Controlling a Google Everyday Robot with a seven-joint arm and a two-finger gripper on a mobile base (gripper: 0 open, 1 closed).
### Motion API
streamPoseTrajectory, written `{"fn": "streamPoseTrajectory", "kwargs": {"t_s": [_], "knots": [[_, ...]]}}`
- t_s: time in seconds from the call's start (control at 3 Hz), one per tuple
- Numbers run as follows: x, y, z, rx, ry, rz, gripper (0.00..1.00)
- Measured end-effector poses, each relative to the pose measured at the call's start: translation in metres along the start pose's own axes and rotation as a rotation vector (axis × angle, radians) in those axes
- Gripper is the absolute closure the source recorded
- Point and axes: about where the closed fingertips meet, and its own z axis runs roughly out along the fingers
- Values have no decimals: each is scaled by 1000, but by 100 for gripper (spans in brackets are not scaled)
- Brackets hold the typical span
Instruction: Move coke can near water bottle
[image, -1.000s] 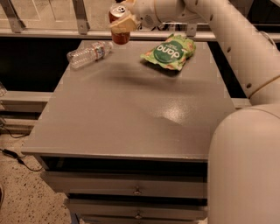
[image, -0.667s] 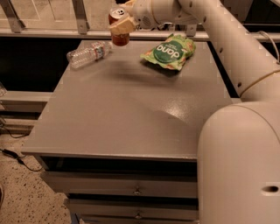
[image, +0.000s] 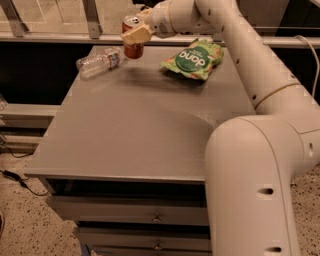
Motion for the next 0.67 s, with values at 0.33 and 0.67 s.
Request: {"fn": "streamPoseTrajectory", "kwargs": {"t_s": [0.33,0.67], "knots": [[13,0,14,-27,19,43,100],[27,-2,23,-40,63,69,100]]}}
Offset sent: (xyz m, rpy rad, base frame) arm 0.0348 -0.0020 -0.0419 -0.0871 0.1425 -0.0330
